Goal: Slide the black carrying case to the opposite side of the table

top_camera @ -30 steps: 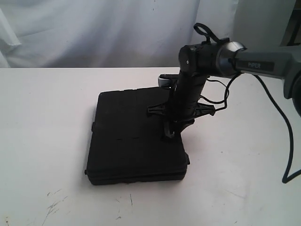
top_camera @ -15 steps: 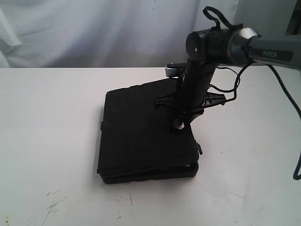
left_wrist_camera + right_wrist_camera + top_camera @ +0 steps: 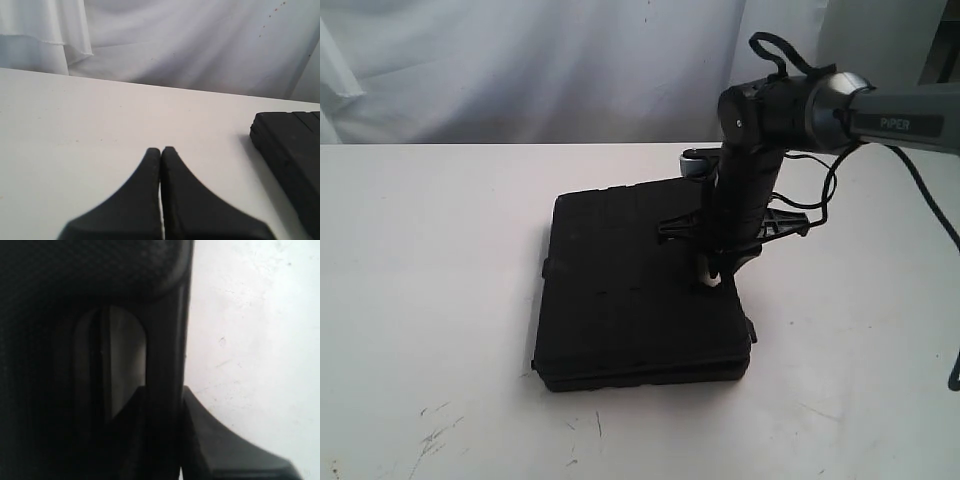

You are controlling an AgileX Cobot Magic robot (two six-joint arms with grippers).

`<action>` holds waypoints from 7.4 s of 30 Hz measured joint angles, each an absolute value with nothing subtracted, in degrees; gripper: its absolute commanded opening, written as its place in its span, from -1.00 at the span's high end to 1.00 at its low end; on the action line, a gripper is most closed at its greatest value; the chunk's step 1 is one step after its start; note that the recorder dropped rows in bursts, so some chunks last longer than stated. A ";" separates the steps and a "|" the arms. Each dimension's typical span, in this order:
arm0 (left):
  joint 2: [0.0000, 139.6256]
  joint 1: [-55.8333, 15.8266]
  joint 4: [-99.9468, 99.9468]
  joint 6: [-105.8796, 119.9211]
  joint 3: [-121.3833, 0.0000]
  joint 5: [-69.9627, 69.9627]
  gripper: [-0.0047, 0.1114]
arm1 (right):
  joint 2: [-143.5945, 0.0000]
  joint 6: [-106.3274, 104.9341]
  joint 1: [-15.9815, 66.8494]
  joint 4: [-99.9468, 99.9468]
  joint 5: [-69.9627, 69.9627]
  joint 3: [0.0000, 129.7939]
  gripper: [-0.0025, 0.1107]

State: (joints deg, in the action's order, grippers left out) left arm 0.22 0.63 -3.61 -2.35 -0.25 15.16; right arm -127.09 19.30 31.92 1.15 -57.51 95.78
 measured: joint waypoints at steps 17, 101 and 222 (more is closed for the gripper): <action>0.22 0.63 -3.61 -2.35 -0.25 15.16 0.92 | -122.98 19.90 28.38 1.96 -54.95 89.57 0.96; 0.22 0.63 -3.61 -2.35 -0.25 15.16 0.92 | -83.54 30.98 22.81 20.42 -20.15 47.90 0.96; 0.22 0.63 -3.51 -2.35 -0.25 15.16 0.92 | -0.66 3.01 9.31 0.63 -16.75 0.21 0.96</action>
State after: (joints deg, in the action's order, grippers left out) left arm 0.22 0.63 -3.51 -2.35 -0.25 15.16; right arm -0.66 3.01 9.31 0.63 -16.75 0.21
